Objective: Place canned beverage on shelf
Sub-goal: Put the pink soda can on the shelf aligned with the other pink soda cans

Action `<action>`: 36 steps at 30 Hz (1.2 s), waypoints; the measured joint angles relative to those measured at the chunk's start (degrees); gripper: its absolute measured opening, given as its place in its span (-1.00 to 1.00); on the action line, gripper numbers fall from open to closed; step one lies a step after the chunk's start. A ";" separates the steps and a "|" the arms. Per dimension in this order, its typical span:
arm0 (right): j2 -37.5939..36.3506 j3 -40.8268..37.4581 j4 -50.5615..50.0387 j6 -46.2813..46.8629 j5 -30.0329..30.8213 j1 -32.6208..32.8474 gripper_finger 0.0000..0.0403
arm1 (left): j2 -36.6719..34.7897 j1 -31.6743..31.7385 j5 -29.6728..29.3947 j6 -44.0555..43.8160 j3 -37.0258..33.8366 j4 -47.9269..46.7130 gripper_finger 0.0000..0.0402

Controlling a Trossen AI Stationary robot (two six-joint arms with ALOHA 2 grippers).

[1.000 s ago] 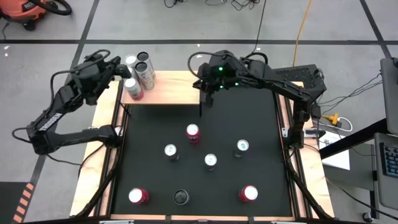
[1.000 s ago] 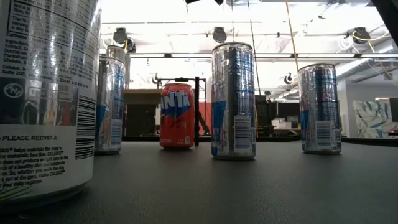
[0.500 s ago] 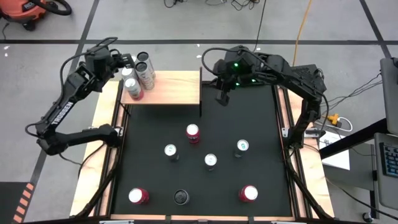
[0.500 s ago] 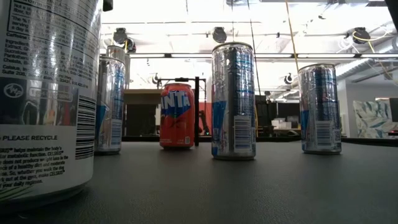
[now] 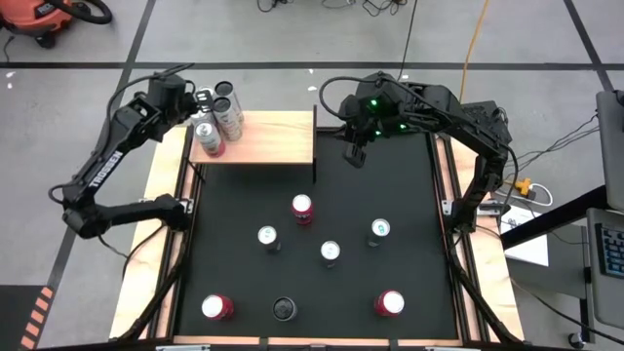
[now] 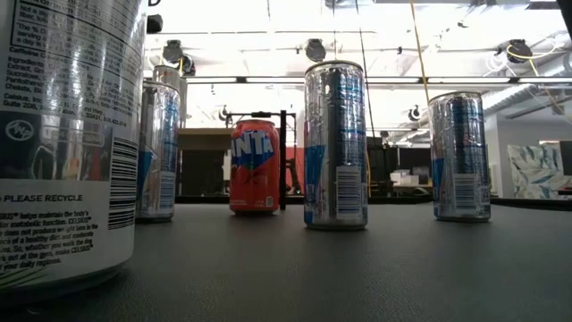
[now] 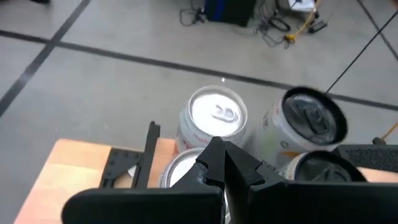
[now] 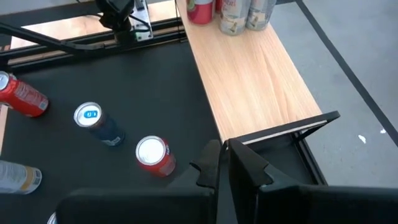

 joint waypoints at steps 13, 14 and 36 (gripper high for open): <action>0.02 0.01 -0.84 0.12 -2.98 0.00 -0.95 | 1.47 0.40 -0.19 -5.02 0.02 -0.83 -1.00; 0.02 0.01 -0.85 0.13 -3.01 0.02 -0.95 | 1.37 0.44 1.27 -6.07 0.02 -0.86 -1.00; 0.04 0.02 -0.81 -0.75 -2.92 0.00 -0.95 | 3.16 5.62 7.21 -12.28 0.89 -3.36 -1.00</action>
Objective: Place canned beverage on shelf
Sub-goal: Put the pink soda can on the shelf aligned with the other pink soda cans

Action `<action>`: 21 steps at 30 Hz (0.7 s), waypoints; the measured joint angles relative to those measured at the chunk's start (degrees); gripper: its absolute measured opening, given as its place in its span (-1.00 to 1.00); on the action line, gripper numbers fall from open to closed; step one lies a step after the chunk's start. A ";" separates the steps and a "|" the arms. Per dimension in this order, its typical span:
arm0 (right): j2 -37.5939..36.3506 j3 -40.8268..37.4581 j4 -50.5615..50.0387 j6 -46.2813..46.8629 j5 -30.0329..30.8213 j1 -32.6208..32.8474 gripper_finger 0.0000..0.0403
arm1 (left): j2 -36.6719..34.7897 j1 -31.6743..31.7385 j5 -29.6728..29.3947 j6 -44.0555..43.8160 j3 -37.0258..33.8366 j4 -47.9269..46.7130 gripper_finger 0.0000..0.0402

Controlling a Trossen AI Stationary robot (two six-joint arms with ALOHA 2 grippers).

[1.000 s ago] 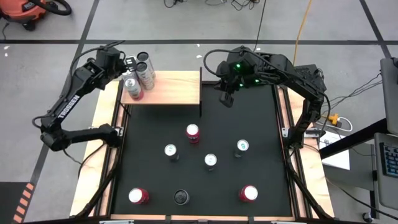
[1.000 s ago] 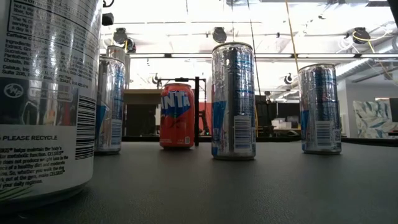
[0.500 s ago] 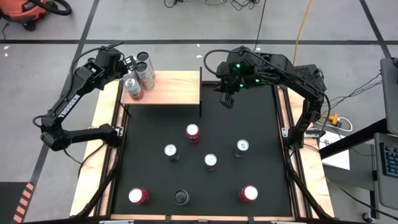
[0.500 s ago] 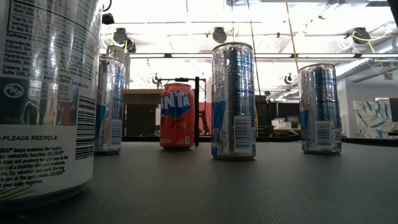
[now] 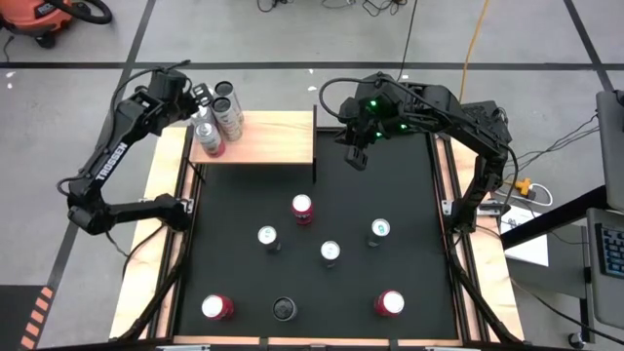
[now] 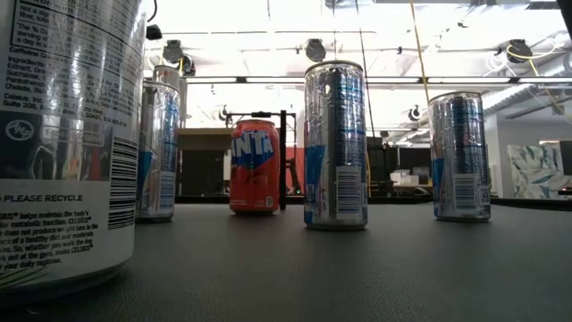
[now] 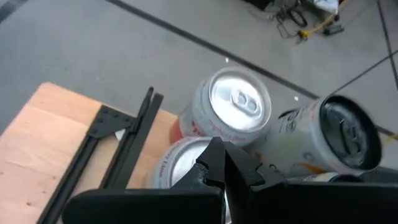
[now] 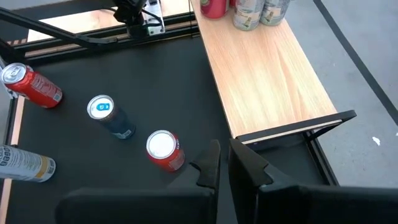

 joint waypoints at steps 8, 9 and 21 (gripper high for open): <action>0.00 0.00 0.00 -0.40 -0.02 0.00 -0.95 | 0.82 0.10 0.46 1.21 -0.03 -2.04 -1.00; 0.00 0.00 0.00 -0.41 -0.02 0.00 -0.95 | 0.96 0.10 0.34 1.54 -0.03 -2.53 -1.00; 0.00 0.00 0.02 -1.25 0.01 0.00 -0.95 | 1.49 0.10 -1.72 3.06 -0.03 -3.36 -1.00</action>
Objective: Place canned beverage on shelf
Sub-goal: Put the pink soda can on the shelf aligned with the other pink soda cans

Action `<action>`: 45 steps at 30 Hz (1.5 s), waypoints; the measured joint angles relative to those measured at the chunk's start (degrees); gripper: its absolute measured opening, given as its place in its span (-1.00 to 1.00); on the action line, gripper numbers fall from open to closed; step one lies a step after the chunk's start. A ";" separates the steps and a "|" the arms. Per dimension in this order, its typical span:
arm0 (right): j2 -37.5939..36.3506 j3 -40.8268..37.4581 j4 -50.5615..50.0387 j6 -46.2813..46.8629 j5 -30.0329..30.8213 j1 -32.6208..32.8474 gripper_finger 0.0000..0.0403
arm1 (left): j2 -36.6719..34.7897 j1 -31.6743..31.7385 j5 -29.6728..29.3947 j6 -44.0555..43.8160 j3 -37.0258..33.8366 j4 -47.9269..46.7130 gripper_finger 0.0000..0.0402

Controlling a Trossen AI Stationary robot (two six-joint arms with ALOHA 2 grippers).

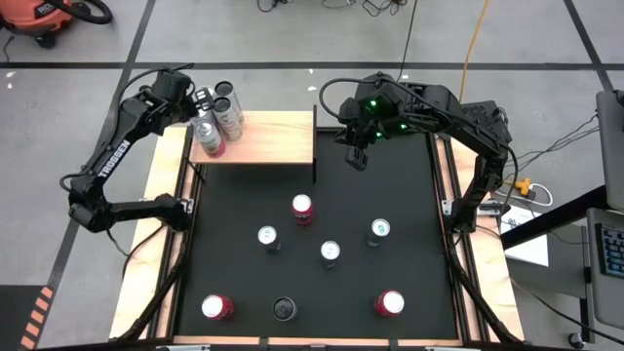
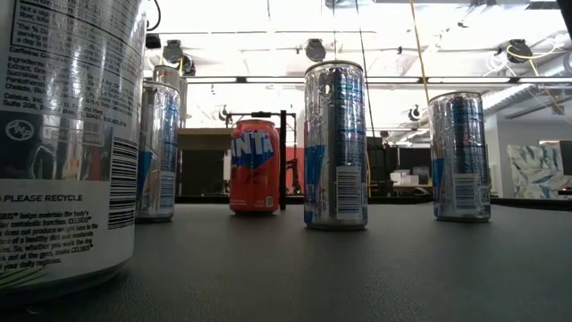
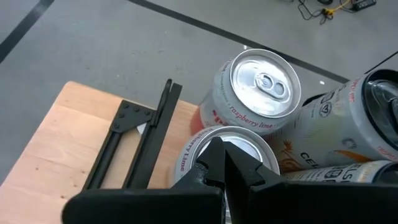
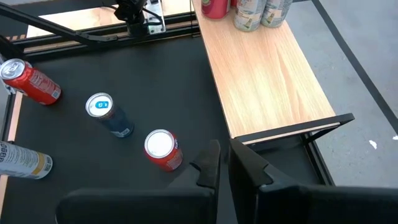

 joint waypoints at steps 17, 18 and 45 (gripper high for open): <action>0.00 0.00 0.00 -0.55 0.08 0.00 -0.95 | 0.00 -0.52 2.19 -0.04 0.00 -0.66 -1.00; 0.00 0.00 0.00 -0.59 0.08 0.00 -0.95 | 0.00 -0.78 2.18 -0.03 0.00 -0.78 -1.00; 0.00 0.00 -0.02 -2.87 0.06 0.00 -0.95 | -5.52 -15.04 14.77 0.34 7.66 -16.53 -1.00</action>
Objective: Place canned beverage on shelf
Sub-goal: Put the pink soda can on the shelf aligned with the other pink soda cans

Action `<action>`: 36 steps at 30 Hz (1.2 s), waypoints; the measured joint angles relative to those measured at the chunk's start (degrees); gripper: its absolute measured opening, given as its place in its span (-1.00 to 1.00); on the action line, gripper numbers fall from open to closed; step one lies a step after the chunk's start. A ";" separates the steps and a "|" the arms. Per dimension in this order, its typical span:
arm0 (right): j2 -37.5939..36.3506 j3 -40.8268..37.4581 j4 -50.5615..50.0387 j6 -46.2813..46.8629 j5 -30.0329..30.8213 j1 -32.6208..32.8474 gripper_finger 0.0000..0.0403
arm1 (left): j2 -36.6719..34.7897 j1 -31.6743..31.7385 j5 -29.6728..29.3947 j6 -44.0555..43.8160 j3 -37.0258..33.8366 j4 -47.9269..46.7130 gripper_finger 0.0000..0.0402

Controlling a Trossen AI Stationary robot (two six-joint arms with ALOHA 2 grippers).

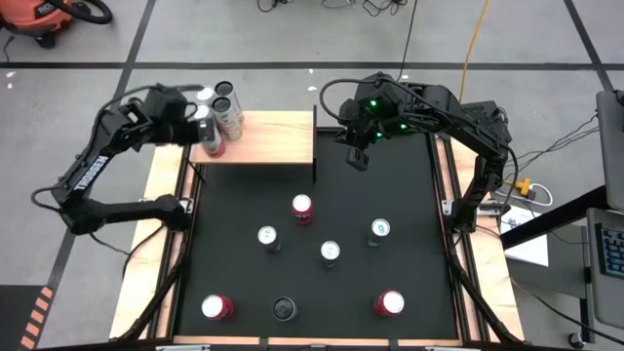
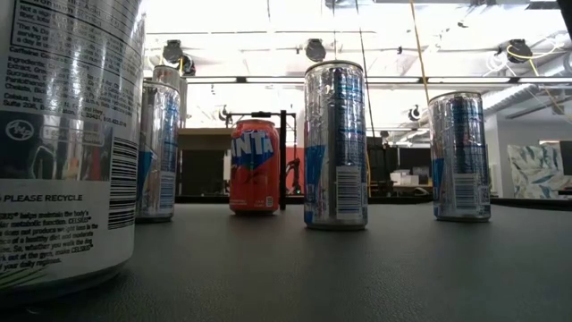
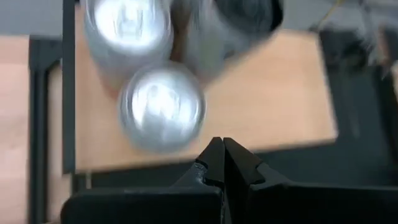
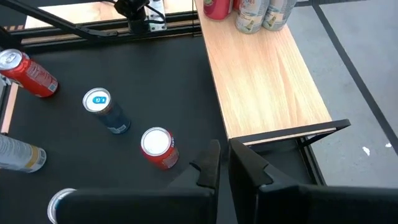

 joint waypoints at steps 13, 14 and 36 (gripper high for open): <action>0.02 0.02 0.02 -1.65 -0.11 0.00 -0.95 | 2.80 -5.51 -12.00 -6.61 0.01 0.55 -1.00; 0.01 0.02 0.02 -1.56 -0.14 0.00 -0.95 | 3.17 -5.51 -12.67 -6.36 0.01 0.55 -1.00; 0.02 0.04 -2.58 -0.73 -0.18 0.00 -0.95 | 5.74 -5.51 -14.40 -6.88 -1.65 -1.90 -1.00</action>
